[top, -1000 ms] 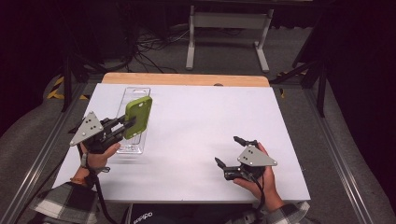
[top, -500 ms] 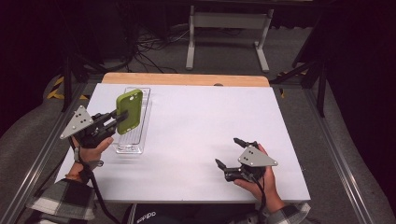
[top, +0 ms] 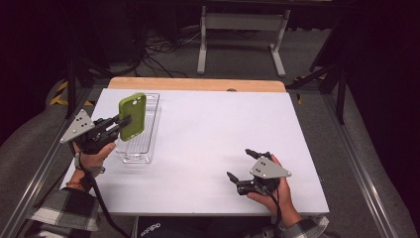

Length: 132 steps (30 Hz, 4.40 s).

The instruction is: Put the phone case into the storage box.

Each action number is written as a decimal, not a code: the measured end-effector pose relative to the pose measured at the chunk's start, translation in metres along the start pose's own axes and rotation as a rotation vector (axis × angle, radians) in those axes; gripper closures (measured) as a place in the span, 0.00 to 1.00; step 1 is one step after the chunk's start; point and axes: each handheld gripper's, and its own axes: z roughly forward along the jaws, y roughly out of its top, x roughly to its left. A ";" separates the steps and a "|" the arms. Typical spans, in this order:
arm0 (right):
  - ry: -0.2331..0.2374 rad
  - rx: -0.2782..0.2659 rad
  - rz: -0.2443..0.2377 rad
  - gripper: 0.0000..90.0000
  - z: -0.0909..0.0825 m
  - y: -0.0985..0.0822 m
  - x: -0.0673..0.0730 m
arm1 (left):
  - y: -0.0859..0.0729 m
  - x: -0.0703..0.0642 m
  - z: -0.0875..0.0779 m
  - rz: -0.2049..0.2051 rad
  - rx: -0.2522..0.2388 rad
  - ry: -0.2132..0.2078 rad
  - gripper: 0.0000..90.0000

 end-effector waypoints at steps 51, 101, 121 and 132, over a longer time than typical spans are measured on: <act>0.066 0.126 0.010 0.11 0.018 -0.016 0.007 | -0.037 0.101 0.104 -0.079 0.199 -0.051 0.86; 0.122 0.225 -0.044 0.12 0.025 -0.019 0.017 | -0.047 0.107 0.123 0.132 0.403 0.341 0.76; 0.125 0.220 -0.044 0.13 0.024 -0.018 0.017 | -0.051 0.104 0.129 0.137 0.445 0.375 0.74; 0.129 0.222 -0.048 0.13 0.024 -0.018 0.017 | -0.051 0.104 0.130 0.147 0.452 0.382 0.74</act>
